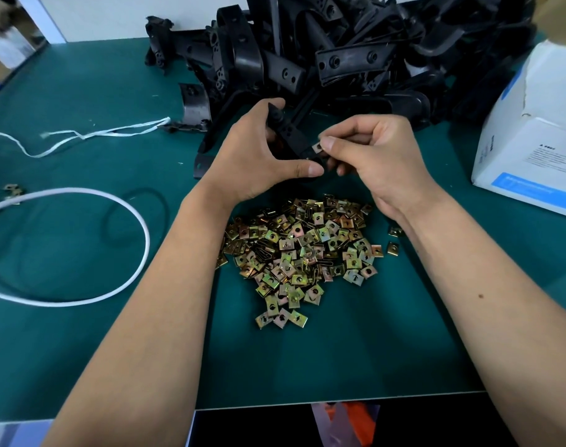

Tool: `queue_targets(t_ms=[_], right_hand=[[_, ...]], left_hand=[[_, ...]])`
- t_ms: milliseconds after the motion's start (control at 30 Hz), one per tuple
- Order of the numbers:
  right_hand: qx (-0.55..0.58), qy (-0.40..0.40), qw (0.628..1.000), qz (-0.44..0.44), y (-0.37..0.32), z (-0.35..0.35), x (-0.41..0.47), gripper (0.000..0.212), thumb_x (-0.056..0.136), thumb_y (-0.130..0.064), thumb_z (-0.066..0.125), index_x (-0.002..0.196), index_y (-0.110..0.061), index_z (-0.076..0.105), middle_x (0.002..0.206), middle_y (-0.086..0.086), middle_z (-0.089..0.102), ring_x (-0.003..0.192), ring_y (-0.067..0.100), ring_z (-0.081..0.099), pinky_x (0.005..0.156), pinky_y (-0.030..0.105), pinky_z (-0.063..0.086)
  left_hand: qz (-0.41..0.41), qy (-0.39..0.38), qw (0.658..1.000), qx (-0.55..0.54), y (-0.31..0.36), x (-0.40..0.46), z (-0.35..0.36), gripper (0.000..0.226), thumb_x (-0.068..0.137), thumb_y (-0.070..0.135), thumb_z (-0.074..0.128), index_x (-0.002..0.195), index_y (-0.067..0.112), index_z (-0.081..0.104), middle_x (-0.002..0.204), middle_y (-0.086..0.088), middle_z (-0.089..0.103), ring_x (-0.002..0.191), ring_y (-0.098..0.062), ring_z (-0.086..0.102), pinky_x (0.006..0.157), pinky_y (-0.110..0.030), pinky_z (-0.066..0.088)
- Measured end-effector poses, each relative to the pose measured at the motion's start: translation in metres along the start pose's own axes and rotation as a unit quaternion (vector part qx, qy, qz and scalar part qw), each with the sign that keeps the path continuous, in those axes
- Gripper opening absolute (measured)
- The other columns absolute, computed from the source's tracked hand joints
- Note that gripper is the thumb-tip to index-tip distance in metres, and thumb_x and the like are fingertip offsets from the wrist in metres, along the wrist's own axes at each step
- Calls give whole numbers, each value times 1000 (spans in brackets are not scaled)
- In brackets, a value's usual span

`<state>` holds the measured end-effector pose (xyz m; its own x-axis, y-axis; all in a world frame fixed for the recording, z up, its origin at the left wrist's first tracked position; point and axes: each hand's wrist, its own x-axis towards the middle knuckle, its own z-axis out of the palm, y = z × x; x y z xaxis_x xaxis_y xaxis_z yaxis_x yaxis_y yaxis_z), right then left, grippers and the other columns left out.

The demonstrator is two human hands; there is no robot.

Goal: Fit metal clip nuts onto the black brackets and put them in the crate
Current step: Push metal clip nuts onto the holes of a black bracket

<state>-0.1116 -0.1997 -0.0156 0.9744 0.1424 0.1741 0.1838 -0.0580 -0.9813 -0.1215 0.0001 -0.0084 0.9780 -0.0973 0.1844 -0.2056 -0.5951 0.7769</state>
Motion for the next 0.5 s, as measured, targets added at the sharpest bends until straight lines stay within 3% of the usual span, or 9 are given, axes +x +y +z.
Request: queue_targets(t_ms=[233,500], right_hand=[[-24,10,1000,-12,0,3,-1,8,88,-5,77,93,-11,75,82,10,78,67,15,68,58,22,50],[-14,-2,1000,-22,-1,2,-1,14,86,1,74,98,-7,73,73,2,70,67,14,63,71,24,53]], left_hand=[[-3,6,1000,15,1,0,1,117,60,53,93,155,18,35,141,2,57,123,-13,56,102,-24,45],[6,8,1000,28,7,-3,3,130,47,69,83,156,17,34,146,2,54,125,-15,55,104,-27,45]])
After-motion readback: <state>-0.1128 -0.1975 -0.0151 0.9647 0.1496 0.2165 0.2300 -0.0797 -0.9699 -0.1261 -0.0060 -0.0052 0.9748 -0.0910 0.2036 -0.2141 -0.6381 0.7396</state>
